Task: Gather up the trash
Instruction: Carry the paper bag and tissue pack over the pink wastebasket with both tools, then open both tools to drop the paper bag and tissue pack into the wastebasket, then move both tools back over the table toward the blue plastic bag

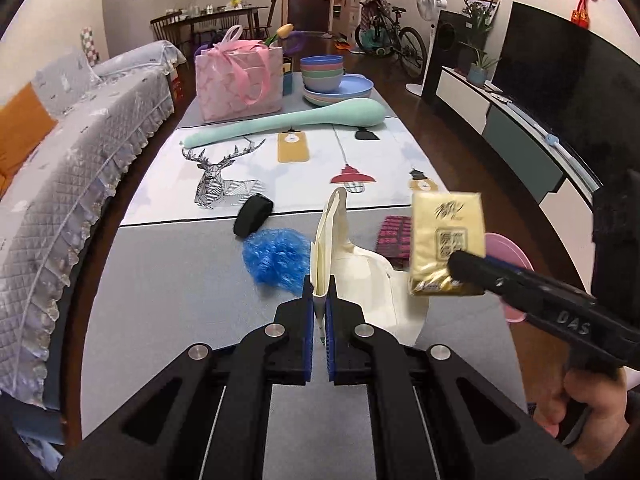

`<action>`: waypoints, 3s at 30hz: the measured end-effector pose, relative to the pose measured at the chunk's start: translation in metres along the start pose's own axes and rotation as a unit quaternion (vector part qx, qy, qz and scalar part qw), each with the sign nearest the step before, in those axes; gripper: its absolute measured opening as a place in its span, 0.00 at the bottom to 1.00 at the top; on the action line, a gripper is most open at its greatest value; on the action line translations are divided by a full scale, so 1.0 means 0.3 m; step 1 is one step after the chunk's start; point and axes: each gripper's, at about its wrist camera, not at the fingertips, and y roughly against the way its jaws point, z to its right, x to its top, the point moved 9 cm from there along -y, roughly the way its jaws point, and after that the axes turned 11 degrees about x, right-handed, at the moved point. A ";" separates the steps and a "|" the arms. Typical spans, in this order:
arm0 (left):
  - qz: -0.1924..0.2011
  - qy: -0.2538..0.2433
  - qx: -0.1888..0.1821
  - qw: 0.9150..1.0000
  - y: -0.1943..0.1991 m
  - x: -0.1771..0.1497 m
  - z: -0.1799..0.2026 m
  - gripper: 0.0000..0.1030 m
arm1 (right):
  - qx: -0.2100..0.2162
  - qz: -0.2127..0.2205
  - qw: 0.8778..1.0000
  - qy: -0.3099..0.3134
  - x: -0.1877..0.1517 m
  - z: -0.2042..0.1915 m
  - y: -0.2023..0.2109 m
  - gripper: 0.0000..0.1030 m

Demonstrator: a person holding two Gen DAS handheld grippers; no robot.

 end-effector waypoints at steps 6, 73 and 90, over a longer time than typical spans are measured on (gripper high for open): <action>0.012 -0.024 0.006 1.000 0.067 0.002 0.110 0.04 | 0.017 0.039 0.999 0.007 0.016 -0.023 0.168 0.24; -0.043 -0.035 -0.044 0.997 0.017 0.002 0.558 0.70 | -0.159 0.115 0.974 -0.116 0.237 0.561 0.605 0.73; 0.016 0.000 -0.002 1.000 0.053 -0.223 -0.224 0.75 | -0.127 0.045 0.988 -0.074 -0.206 0.040 0.212 0.91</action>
